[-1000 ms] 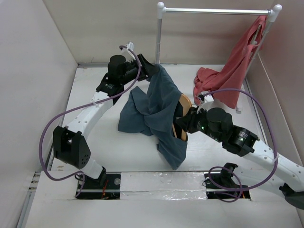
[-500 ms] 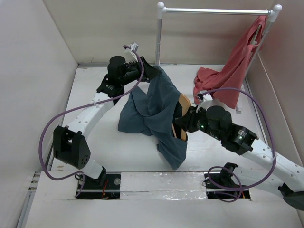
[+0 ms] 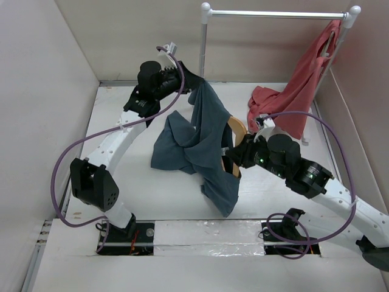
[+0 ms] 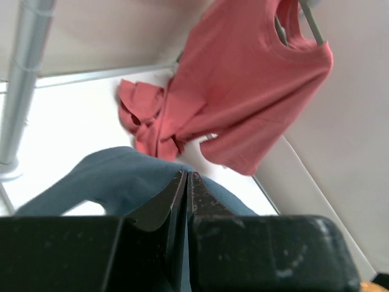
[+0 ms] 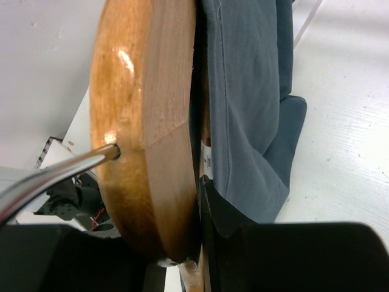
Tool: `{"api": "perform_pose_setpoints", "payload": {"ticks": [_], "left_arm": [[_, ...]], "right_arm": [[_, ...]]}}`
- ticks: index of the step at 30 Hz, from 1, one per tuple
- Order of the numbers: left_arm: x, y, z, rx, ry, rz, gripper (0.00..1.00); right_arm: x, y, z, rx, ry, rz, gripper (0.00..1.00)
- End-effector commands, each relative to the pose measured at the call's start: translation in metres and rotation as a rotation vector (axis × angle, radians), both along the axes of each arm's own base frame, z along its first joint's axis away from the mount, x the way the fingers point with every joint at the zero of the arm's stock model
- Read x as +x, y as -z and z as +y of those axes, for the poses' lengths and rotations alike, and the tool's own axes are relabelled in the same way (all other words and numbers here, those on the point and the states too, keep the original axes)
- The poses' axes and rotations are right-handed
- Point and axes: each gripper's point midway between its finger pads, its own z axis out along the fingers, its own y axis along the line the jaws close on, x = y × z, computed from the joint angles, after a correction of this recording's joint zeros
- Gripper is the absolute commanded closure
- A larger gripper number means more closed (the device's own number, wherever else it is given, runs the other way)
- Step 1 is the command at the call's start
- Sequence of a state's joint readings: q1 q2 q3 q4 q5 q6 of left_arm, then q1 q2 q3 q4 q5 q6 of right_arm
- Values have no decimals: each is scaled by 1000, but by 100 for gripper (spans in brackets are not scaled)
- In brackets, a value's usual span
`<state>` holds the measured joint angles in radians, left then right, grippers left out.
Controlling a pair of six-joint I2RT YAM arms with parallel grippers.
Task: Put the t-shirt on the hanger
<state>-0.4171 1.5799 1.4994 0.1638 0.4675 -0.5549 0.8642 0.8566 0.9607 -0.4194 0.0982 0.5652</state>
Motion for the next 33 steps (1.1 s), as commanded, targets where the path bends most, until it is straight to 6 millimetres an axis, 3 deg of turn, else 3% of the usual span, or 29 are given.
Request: {"api": "perform_pose_setpoints", "payload": {"ticks": [1, 8, 23, 27, 33], "left_arm": [[13, -31, 12, 17, -83, -89, 100], [38, -27, 31, 37, -159, -66, 100], [59, -20, 39, 98, -237, -41, 100], [44, -23, 27, 89, -137, -62, 100], [43, -25, 41, 94, -207, -66, 100]], "right_arm": [[-3, -54, -2, 123, -11, -89, 100], [-9, -58, -4, 119, -30, -80, 100], [-21, -80, -26, 108, 2, -84, 100], [-18, -77, -26, 91, 4, -76, 100], [-17, -85, -31, 102, 21, -94, 100]]}}
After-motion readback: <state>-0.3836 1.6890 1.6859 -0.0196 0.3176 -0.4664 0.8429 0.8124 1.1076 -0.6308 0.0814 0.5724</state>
